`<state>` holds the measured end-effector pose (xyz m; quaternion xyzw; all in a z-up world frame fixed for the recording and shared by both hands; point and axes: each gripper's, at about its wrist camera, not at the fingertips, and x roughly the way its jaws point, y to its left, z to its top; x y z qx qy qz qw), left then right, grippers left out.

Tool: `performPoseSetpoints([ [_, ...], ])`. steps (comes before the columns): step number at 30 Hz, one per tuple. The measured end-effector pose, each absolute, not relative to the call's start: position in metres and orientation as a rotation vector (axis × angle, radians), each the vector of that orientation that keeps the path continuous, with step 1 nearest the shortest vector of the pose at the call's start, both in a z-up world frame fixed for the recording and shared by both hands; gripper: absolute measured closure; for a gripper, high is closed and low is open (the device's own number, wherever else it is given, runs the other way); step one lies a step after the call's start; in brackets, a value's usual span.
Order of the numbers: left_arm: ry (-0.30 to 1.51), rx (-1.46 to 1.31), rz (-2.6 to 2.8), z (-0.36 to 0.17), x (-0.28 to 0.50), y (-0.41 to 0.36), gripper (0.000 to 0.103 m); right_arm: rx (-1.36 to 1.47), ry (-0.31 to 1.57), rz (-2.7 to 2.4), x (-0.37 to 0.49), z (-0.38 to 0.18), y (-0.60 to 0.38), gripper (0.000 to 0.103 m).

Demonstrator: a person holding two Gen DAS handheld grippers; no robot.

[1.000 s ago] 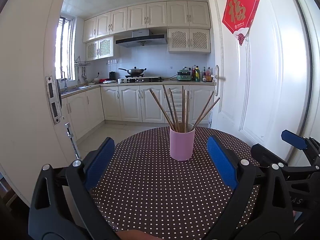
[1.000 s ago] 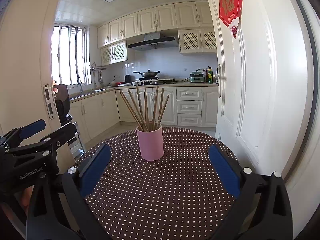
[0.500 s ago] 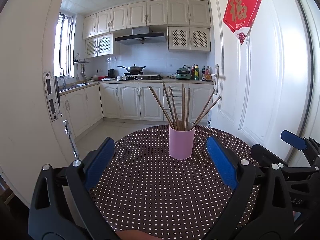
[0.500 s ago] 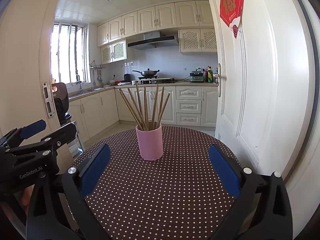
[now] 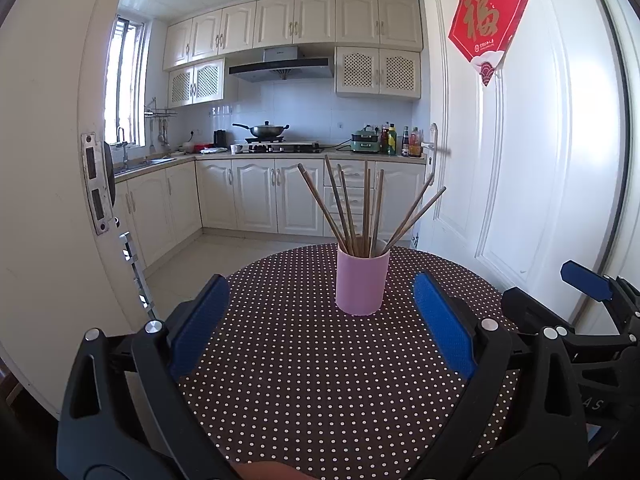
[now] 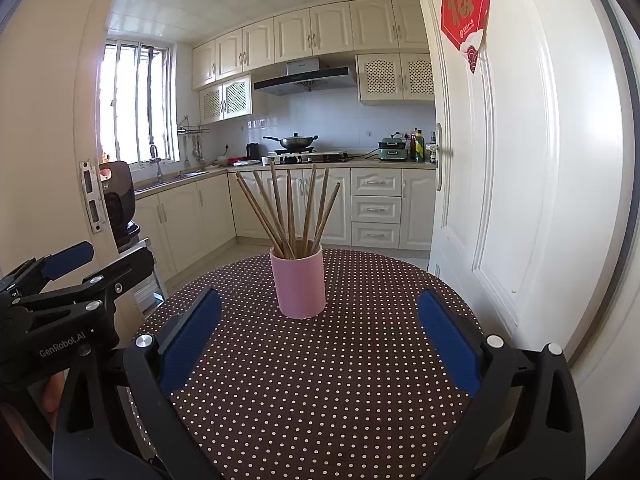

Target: Organize utensils

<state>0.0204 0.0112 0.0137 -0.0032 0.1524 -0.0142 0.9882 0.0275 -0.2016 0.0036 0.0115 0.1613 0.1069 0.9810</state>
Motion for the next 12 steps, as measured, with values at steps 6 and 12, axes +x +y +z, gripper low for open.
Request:
performPoseSetpoints([
  [6, 0.309, -0.007, -0.025, 0.0119, 0.0229, 0.0127, 0.011, 0.024, 0.334, 0.217, 0.0323, 0.0022, -0.2002, 0.008],
  [12, 0.323, -0.013, -0.025, 0.0106, 0.0268, 0.0144, 0.011, 0.024, 0.342, 0.223, 0.0356, 0.0007, -0.1992, 0.008],
])
